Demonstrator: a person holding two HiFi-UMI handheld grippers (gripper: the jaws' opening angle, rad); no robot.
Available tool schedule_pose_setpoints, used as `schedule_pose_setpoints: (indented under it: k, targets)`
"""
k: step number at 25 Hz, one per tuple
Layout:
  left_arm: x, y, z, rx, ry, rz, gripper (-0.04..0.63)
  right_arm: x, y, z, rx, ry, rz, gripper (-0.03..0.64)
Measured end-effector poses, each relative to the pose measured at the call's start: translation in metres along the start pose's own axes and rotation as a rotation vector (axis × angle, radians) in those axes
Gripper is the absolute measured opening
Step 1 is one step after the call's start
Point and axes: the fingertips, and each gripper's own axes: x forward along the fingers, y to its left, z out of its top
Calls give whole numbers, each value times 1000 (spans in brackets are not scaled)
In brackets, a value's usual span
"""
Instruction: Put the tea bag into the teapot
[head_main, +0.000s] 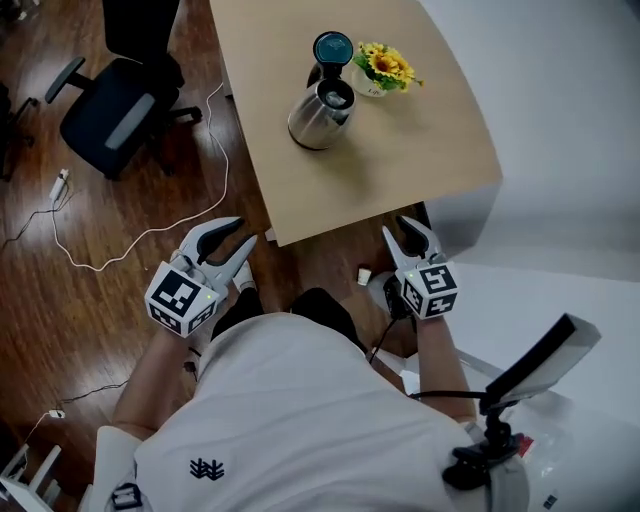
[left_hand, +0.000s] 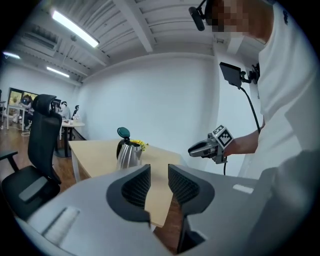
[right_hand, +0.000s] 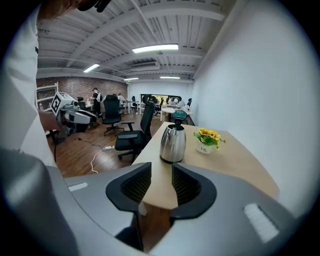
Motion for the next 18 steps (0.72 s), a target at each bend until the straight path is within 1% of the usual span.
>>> schedule_pose_setpoints:
  k: [3, 6, 7, 10, 12, 15, 18]
  targets:
    - [-8, -36, 8, 35, -23, 4, 94, -36, -1, -16, 23, -36, -3, 135]
    - [-25, -81, -1, 41, -32, 41, 94, -82, 3, -35, 29, -99, 7, 135]
    - [-30, -97, -7, 27, -33, 61, 94, -97, 5, -44, 30, -119, 13, 135]
    - [-42, -151, -20, -47, -47, 107, 94, -144, 6, -81, 49, -157, 28, 135]
    - [-53, -187, -29, -55, -38, 126, 94, -172, 12, -111, 69, -161, 38, 133]
    - [-79, -235, -38, -37, -10, 147, 94, -210, 31, -152, 104, -145, 70, 135]
    - [-103, -273, -48, 26, 32, 160, 94, -249, 43, -169, 108, -160, 74, 135]
